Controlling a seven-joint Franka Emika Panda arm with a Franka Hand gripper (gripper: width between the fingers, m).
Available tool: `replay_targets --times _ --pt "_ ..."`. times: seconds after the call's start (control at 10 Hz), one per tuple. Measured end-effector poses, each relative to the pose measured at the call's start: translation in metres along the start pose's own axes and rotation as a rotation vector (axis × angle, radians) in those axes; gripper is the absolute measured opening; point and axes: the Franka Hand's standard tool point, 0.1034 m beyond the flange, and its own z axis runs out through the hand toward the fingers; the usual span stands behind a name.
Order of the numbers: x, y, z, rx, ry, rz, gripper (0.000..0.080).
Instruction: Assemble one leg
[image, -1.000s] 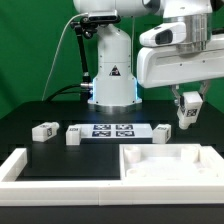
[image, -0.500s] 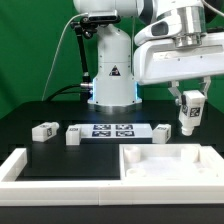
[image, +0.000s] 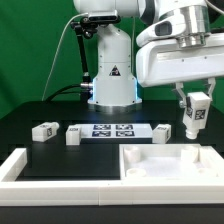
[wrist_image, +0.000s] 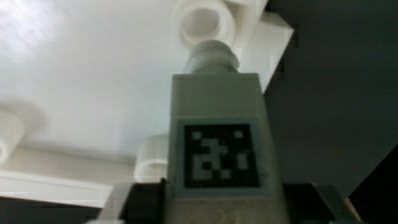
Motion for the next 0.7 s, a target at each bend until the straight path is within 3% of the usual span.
replay_targets --times 0.1,0.3,0.6,0.7 --pt "0.016 0.000 0.006 0.006 0.013 -0.002 0.0290" --pt "0.032 0.003 0.016 0.006 0.051 -0.023 0.0290" --pt "0.035 0.007 0.020 -0.005 0.096 -0.045 0.0290" --pt "0.036 0.011 0.020 -0.024 0.164 -0.048 0.0290"
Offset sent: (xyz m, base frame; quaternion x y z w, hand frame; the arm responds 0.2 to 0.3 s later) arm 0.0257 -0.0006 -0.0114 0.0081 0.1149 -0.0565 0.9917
